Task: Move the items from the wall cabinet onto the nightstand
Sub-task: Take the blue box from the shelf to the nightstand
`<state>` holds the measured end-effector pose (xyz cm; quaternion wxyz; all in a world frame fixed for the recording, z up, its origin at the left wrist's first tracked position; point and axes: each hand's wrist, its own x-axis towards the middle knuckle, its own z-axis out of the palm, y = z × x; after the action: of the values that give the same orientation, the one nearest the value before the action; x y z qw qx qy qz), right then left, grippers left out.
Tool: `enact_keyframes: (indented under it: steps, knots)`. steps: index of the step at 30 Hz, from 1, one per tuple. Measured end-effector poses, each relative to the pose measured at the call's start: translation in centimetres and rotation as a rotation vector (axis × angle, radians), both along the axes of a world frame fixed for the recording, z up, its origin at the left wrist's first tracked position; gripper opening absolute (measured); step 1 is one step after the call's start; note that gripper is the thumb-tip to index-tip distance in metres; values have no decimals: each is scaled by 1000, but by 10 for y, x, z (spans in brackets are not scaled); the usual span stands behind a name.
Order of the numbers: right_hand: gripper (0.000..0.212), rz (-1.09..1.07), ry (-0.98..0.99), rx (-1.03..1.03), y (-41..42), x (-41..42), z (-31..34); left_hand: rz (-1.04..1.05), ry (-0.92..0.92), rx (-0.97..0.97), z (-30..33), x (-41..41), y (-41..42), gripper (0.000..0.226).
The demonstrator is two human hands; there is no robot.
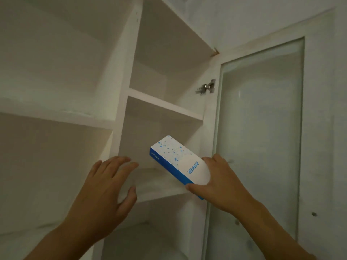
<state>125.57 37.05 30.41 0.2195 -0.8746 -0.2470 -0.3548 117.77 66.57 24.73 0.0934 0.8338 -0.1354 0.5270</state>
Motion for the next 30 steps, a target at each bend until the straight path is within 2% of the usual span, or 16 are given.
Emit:
enact_keyframes:
  steps: [4, 8, 18, 21, 26, 30]
  knots:
    - [61, 66, 54, 29, 2, -5, -55, 51, 91, -18, -41, -19, -3, 51]
    - [69, 131, 141, 51, -5, -9, -109, 93, 187, -5, -87, -35, -17, 52]
    - [63, 269, 423, 59, -45, -26, -248, 240, 418, -254, -216, -84, -61, 51]
    - [66, 301, 487, 47, -56, -35, -287, 337, 463, -268, -249, -106, -77, 52]
    - [70, 379, 553, -8, -63, -53, -340, 424, 517, -485, -296, -150, -107, 51]
    - [78, 455, 592, -23, -57, -76, -379, 514, 595, -572, -329, -188, -132, 50]
